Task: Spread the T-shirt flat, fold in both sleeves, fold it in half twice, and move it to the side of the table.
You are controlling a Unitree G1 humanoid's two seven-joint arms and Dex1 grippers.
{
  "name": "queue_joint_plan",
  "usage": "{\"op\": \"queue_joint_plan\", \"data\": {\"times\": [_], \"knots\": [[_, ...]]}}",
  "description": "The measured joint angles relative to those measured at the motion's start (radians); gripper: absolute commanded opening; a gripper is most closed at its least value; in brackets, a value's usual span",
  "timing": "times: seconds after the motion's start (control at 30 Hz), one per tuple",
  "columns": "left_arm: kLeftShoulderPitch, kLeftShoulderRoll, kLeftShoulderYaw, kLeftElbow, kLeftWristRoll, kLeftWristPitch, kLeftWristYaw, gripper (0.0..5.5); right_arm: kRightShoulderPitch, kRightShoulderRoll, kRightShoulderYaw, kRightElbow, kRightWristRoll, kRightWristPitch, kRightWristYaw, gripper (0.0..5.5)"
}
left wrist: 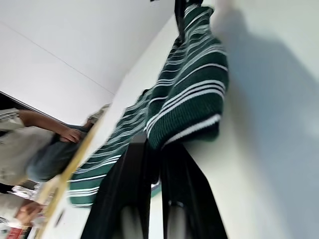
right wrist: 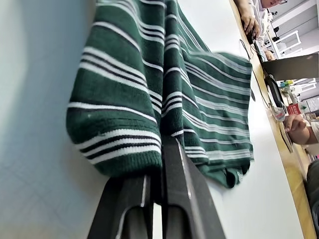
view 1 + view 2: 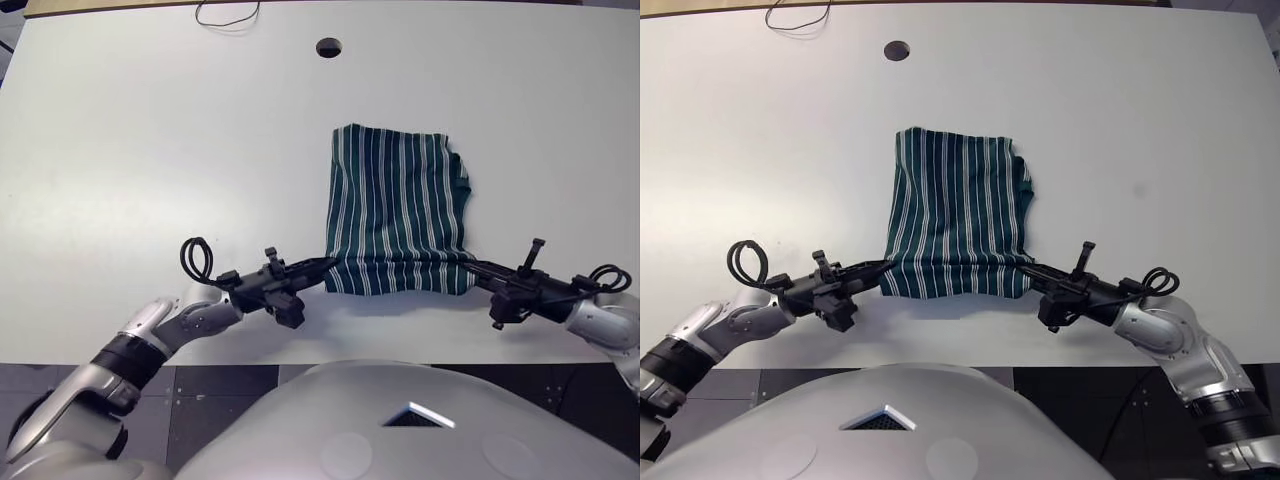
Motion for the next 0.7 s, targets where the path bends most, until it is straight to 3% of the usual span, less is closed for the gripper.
{"op": "queue_joint_plan", "data": {"times": [0.43,0.7], "knots": [[-0.071,-0.242,0.161,-0.022,-0.136,0.372,-0.178,0.11,-0.236,0.187,-0.069,0.05,0.074,0.138,-0.03,0.1],[-0.209,-0.314,0.25,0.008,-0.25,0.505,-0.31,0.11,-0.468,0.318,-0.046,0.209,-0.075,0.226,-0.111,0.1]]}}
